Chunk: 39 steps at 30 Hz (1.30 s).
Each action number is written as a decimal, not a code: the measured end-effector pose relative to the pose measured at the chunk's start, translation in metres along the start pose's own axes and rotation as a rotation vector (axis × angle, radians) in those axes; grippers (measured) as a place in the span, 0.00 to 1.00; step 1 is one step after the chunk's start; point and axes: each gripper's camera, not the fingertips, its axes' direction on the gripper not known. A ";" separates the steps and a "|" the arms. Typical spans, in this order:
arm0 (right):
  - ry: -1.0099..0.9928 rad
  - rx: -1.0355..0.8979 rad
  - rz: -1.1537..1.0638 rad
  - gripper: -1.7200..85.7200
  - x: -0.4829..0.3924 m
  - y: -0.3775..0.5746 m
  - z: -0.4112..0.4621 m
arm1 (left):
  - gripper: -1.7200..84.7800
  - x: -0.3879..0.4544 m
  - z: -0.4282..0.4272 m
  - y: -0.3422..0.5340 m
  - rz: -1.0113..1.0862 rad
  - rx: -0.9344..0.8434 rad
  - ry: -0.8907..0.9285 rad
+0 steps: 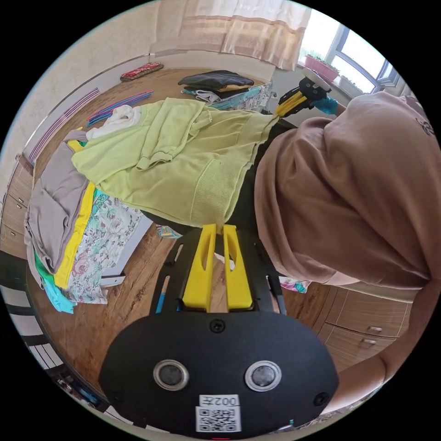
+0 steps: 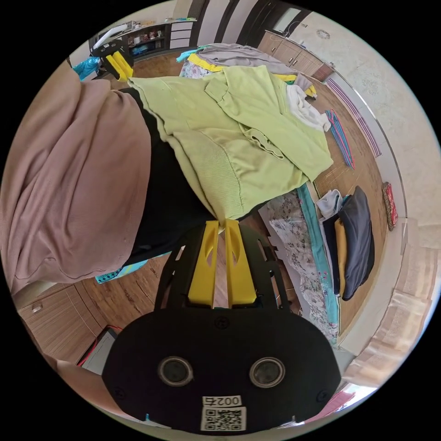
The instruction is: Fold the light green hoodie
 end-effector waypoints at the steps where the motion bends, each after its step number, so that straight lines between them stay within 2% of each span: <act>1: 0.003 0.004 0.004 0.03 0.000 0.001 -0.002 | 0.03 0.002 -0.001 0.001 0.004 0.003 0.006; 5: 0.031 0.034 0.026 0.03 -0.004 0.006 -0.015 | 0.08 0.011 -0.001 0.003 -0.018 0.004 -0.023; 8: 0.039 0.048 0.035 0.03 -0.005 0.009 -0.022 | 0.09 0.016 0.002 0.003 -0.020 -0.005 -0.062; 17: 0.061 0.045 0.024 0.03 -0.011 0.013 -0.034 | 0.04 0.030 -0.007 0.004 0.043 -0.059 -0.112; 24: 0.070 0.048 0.022 0.03 -0.011 0.013 -0.040 | 0.06 0.038 -0.011 0.003 0.068 -0.122 -0.146; 30: 0.080 0.053 0.025 0.03 -0.008 0.013 -0.046 | 0.02 0.041 -0.022 0.003 0.077 -0.100 -0.159; 39: 0.135 0.091 0.037 0.02 0.006 0.008 -0.067 | 0.01 0.030 -0.071 0.006 0.079 -0.036 -0.195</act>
